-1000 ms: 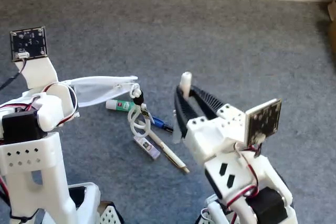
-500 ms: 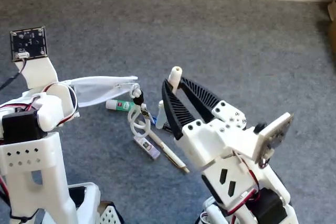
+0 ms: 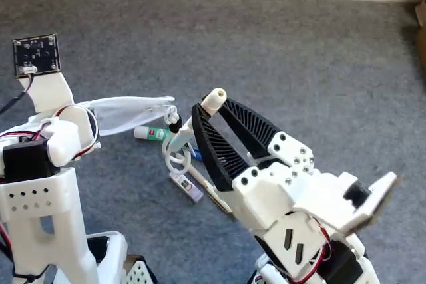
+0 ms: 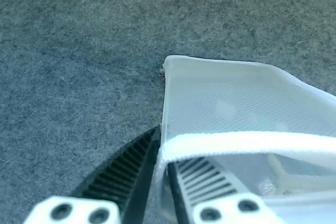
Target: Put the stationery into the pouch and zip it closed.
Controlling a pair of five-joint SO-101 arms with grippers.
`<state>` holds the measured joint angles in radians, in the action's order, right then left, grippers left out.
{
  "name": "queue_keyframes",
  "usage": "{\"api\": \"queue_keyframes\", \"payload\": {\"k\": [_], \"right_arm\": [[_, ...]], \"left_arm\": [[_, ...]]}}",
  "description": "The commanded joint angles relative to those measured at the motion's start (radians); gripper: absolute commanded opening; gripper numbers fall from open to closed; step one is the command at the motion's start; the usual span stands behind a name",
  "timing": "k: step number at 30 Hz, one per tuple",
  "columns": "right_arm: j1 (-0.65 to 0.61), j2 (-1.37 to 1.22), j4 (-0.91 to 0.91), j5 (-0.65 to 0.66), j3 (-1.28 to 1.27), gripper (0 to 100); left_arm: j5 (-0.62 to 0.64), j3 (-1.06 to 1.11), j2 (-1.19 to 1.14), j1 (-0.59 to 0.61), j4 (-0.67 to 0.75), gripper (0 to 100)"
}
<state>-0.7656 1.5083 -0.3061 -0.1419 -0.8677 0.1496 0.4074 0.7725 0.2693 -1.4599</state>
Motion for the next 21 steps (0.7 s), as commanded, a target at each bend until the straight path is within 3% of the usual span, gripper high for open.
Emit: {"api": "queue_keyframes", "payload": {"k": [1, 21], "right_arm": [[-0.012, -0.001, 0.076, -0.003, 0.004, 0.5], [-0.012, -0.381, 0.415, -0.003, 0.015, 0.5]], "left_arm": [[0.014, 0.012, -0.016, 0.008, 0.026, 1], [0.012, 0.012, -0.016, 0.008, 0.028, 1]]}}
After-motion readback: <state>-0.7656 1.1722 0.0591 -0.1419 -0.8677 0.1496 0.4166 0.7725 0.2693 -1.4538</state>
